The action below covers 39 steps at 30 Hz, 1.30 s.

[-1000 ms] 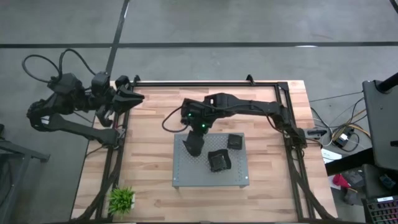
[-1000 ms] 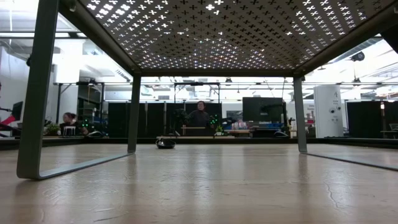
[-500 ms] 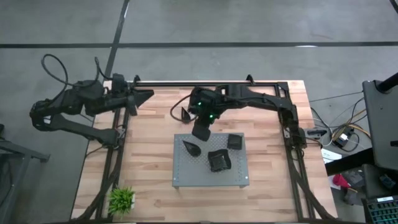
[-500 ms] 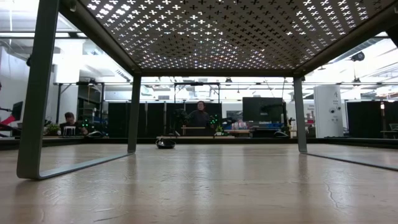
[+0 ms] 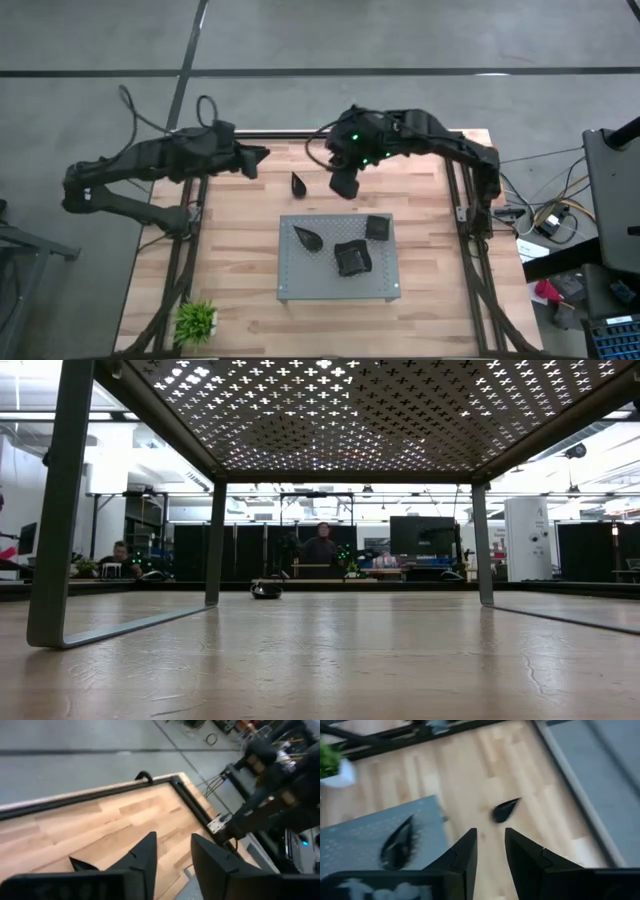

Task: Pick & Place Mini shaped plates
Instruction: Stack the drop shaped plate on top of the other drop shaped plates on the shelf

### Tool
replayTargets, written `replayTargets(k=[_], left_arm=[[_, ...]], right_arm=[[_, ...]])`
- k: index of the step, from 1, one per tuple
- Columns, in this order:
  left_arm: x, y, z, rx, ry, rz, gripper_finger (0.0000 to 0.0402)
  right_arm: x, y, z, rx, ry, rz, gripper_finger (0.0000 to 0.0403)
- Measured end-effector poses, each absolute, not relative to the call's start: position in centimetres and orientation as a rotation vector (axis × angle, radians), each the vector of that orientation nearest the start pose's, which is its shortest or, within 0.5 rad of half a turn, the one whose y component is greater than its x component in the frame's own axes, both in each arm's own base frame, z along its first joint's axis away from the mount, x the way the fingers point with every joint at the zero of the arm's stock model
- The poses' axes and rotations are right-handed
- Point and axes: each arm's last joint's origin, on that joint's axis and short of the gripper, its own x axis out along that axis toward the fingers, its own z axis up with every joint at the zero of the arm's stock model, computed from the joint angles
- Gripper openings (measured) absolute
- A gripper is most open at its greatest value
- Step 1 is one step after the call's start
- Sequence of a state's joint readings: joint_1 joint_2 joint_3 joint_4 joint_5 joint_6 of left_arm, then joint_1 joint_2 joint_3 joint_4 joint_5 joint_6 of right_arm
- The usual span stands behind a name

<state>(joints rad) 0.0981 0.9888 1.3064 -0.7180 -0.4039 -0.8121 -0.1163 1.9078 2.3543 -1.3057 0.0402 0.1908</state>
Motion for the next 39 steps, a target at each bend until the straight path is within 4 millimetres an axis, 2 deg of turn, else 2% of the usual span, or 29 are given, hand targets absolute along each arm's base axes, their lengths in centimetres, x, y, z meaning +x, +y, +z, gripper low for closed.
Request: replayTargets(k=[5,11,19,28,34,39], left_arm=[[19.6,3.8,40.8,-0.745,0.248,0.65,0.0141],[21.6,4.7,39.4,-0.777,0.313,0.694,0.0141],[23.3,7.4,37.1,-0.791,0.397,0.828,0.0139],[24.7,10.1,34.0,-0.803,0.558,0.951,0.0135],[26.7,11.4,31.3,-0.821,0.669,0.975,0.0135],[28.3,12.1,28.7,-0.802,0.766,0.995,0.0135]], right_arm=[[34.3,-5.6,45.7,0.142,0.787,-0.349,0.01],[32.8,-6.8,46.8,0.148,0.75,-0.389,0.0094],[32.6,-7.2,46.8,0.123,0.761,-0.388,0.0073],[31.8,-7.8,46.2,0.114,0.854,-0.402,0.0058],[31.6,-8.7,46.2,0.127,0.857,-0.429,0.0057],[31.0,-8.8,45.9,0.116,0.923,-0.426,0.0057]])
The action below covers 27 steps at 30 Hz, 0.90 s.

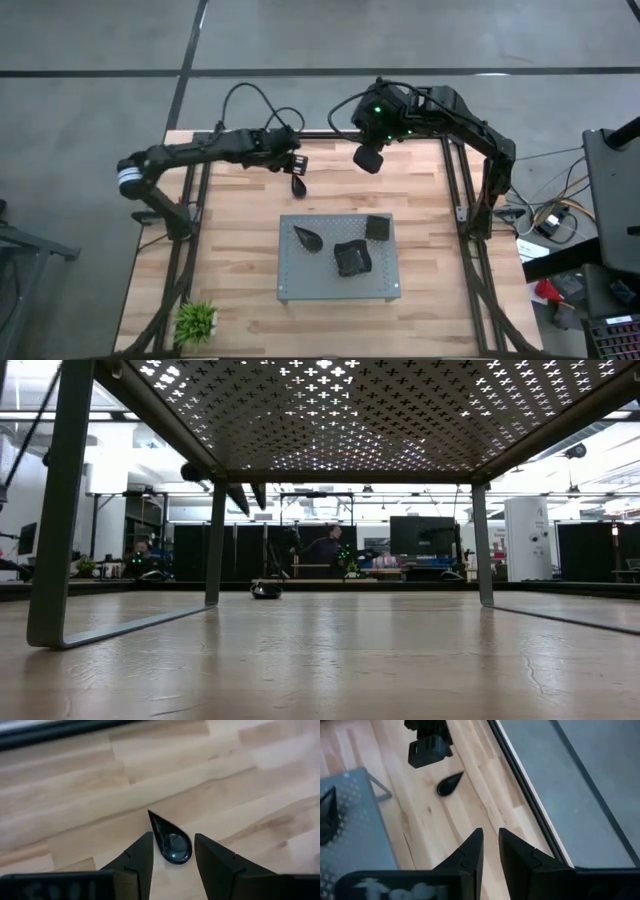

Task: Pick & Place Mini shaped plates
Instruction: Stack the drop shaped plate on top of the other drop shaped plates on the shelf

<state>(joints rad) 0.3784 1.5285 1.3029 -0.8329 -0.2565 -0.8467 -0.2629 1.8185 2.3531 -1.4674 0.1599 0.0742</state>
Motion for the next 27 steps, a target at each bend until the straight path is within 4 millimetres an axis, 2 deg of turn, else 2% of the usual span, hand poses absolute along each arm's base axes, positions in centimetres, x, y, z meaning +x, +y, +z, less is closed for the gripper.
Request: replayTargets(k=[11,20,27], left_arm=[[30.7,13.2,23.7,-0.869,0.954,0.996,0.0135],[31.7,13.8,20.4,-0.783,1.107,0.951,0.0135],[31.9,14.4,19.4,-0.778,1.123,0.951,0.0135]], right_arm=[[29.8,-9.6,46.0,0.107,0.967,-0.442,0.0047],[29.5,-10.0,46.1,0.098,0.967,-0.445,0.0047],[29.5,-10.0,46.1,0.095,0.969,-0.443,0.0049]])
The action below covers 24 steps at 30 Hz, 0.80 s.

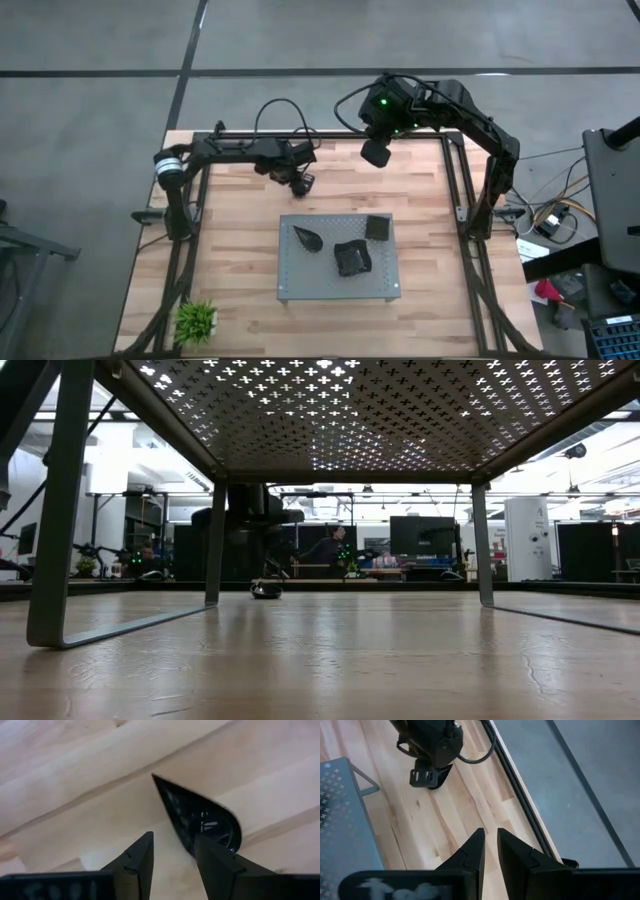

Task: Pick & Place Mini shaped plates
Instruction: Stack the drop shaped plate on top of the other drop shaped plates on the shelf

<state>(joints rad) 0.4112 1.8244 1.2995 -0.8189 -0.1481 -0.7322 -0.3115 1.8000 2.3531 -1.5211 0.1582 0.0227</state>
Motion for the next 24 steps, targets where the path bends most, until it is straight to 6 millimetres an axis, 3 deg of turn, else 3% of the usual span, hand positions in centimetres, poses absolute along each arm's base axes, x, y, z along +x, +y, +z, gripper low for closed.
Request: replayTargets(k=[5,12,24], left_arm=[[31.7,15.1,19.4,-0.816,1.089,0.984,0.0135],[31.3,15.9,17.7,-0.921,1.04,0.977,0.0135],[31.6,16.1,17.3,-0.915,1.029,0.966,0.0135]], right_arm=[[29.5,-10.0,46.1,0.095,0.969,-0.443,0.0048],[29.5,-10.0,46.1,0.098,0.968,-0.445,0.0047],[29.5,-10.0,46.1,0.106,0.966,-0.449,0.005]])
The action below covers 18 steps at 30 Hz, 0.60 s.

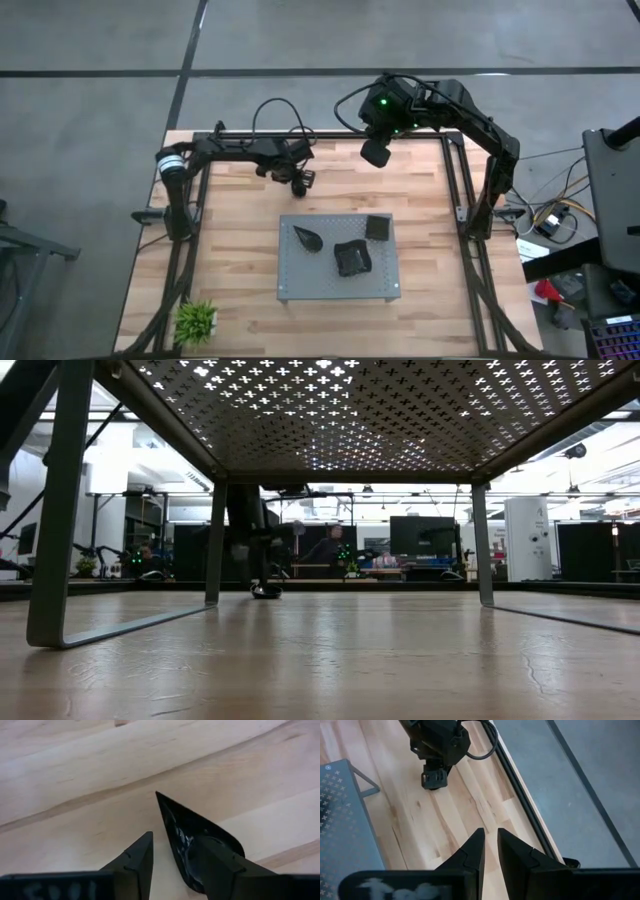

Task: Pick & Place Mini shaped plates
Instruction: Stack the drop shaped plate on top of the other drop shaped plates on the shelf

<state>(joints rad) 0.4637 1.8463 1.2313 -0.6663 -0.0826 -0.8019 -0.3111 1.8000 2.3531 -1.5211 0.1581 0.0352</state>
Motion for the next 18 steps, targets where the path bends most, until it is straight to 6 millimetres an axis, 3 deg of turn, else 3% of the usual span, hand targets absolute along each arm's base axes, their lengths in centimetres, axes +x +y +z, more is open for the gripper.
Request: replayTargets(k=[5,13,18], left_arm=[[31.36,16.13,16.8,-0.923,1.05,0.953,0.0113],[31.43,16.26,16.79,-0.876,1.053,0.918,0.0009],[31.33,16.33,16.81,-0.849,1.053,0.902,0.0001]], right_arm=[[29.52,-9.97,46.1,0.113,0.965,-0.452,0.0048],[29.52,-9.95,46.1,0.115,0.964,-0.453,0.0047],[29.52,-9.96,46.1,0.119,0.963,-0.455,0.0049]])
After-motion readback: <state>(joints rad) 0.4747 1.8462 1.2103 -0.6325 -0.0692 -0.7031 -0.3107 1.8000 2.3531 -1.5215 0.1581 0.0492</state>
